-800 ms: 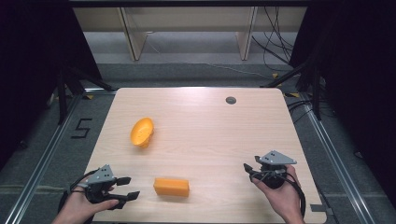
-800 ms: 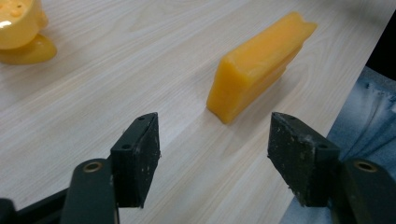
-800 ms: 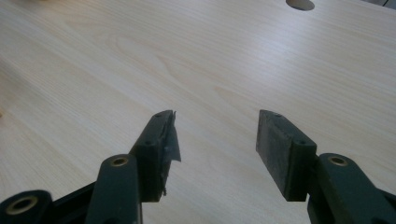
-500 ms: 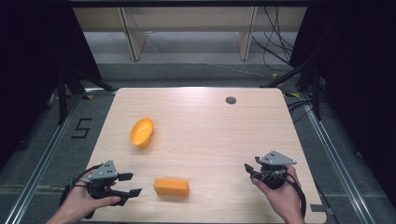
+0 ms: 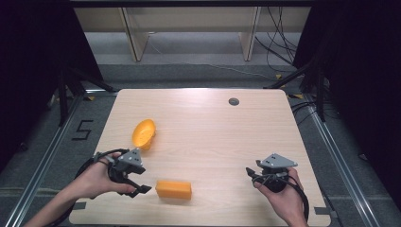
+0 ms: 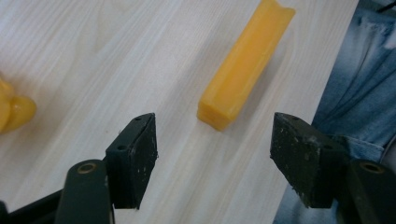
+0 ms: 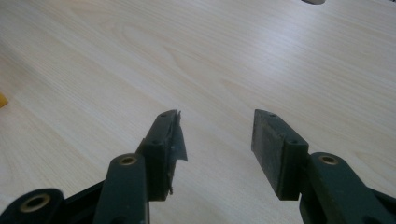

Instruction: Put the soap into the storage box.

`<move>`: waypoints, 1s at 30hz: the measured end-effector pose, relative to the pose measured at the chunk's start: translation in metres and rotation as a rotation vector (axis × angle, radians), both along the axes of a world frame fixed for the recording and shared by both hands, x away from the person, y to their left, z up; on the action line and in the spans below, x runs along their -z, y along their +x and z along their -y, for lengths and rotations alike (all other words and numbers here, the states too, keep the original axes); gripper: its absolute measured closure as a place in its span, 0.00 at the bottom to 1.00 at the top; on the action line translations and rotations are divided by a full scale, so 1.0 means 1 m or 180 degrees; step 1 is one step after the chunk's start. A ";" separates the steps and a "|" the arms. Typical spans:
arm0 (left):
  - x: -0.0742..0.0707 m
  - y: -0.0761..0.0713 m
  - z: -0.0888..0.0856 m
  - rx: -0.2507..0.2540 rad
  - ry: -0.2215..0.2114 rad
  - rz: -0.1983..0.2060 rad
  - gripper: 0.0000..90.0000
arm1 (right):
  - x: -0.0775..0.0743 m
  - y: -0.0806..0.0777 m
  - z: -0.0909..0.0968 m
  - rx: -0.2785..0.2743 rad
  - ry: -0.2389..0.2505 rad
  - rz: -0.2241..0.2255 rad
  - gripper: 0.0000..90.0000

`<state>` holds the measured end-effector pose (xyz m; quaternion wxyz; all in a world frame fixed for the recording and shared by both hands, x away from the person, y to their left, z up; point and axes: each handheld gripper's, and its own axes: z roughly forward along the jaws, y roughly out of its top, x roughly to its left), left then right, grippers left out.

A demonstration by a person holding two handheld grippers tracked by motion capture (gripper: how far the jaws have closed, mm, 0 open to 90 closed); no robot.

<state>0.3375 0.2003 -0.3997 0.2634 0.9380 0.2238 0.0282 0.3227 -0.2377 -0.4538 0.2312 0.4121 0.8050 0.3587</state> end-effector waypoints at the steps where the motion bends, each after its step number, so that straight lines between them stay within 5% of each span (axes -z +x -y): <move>1: -0.001 0.002 0.005 0.0017 0.0088 -0.0077 0.34 | 0.000 0.000 0.000 -0.0007 0.0000 0.0009 0.57; 2: -0.003 0.006 0.008 0.0120 0.0308 -0.0207 0.33 | 0.000 0.000 -0.001 0.0007 0.0027 0.0004 0.57; 4: -0.004 0.012 0.016 0.0114 0.0531 -0.0457 0.33 | -0.001 -0.001 -0.002 0.0038 0.0071 -0.0034 0.56; 7: -0.006 0.019 0.027 0.0204 0.0749 -0.0461 0.33 | 0.000 0.000 -0.002 0.0009 0.0043 0.0004 0.56; 11: -0.010 0.025 0.044 0.0390 0.0763 -0.0374 0.35 | 0.001 0.001 0.000 -0.0017 0.0004 -0.0002 0.55; 12: -0.009 0.026 0.049 0.0477 0.0785 -0.0380 0.36 | 0.000 -0.001 -0.003 0.0069 0.0095 -0.0108 0.55; 17: -0.004 0.026 0.067 0.0734 0.0880 -0.0383 0.37 | 0.001 0.000 -0.002 -0.0007 0.0069 -0.0076 0.55; 22: 0.008 0.024 0.090 0.1010 0.1091 -0.0319 0.37 | 0.002 0.000 -0.002 -0.0009 0.0061 -0.0079 0.54; 28: 0.021 0.020 0.101 0.1066 0.1171 -0.0453 0.37 | 0.003 0.000 -0.003 -0.0005 0.0072 -0.0116 0.54; 30: 0.025 0.021 0.104 0.1101 0.1209 -0.0403 0.37 | 0.003 0.000 -0.002 -0.0024 0.0041 -0.0125 0.53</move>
